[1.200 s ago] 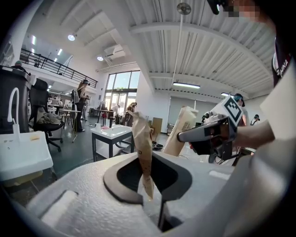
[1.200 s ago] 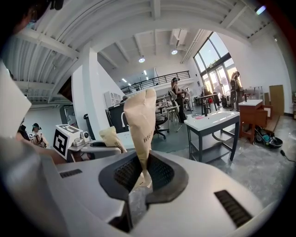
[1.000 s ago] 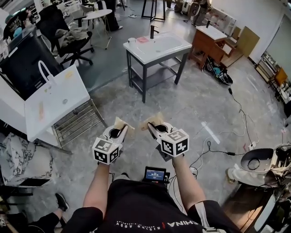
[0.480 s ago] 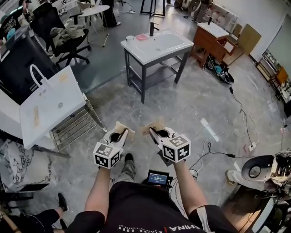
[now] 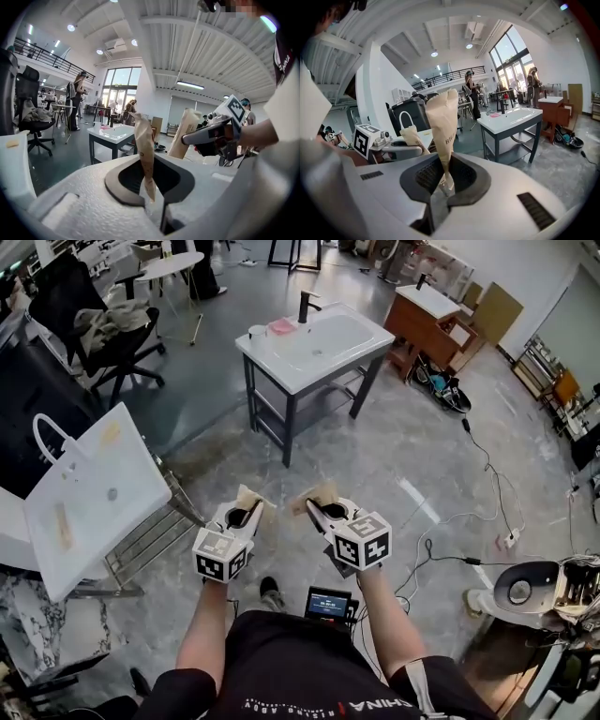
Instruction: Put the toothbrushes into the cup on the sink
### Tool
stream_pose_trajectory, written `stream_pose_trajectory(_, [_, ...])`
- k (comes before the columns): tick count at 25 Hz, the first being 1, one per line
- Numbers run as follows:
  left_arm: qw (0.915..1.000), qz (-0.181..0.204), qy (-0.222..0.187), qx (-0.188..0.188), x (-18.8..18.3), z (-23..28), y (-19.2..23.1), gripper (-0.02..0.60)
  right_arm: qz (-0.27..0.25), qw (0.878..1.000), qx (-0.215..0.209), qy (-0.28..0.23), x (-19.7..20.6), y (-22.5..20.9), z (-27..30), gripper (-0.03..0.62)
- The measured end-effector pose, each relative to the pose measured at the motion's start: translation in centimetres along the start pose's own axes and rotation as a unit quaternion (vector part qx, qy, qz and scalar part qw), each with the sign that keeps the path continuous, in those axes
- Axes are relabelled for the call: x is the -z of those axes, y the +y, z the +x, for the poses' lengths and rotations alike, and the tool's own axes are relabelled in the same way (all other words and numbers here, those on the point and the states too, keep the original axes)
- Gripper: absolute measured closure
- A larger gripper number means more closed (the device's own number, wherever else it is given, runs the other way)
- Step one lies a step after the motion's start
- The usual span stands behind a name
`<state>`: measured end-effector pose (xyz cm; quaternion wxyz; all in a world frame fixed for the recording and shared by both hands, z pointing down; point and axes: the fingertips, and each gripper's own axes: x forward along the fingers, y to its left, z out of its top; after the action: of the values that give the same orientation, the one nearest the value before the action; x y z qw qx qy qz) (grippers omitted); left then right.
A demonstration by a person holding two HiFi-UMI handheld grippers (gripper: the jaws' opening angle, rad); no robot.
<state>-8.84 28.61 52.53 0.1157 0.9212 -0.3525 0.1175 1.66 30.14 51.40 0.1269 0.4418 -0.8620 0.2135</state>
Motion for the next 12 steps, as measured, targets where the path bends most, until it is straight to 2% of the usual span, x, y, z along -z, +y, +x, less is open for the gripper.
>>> stream_pose_trajectory(8, [0.9997, -0.003, 0.003, 0.024, -0.9, 2.8, 5.7, 0.543, 0.01, 1.0, 0.021, 0.0, -2.8, -2.0, 5.4, 0.554])
stream_pose_trajectory(12, [0.9997, -0.01, 0.003, 0.024, -1.2, 4.0, 7.9, 0.543, 0.012, 1.0, 0.023, 0.005, -3.7, -3.0, 7.5, 0.554])
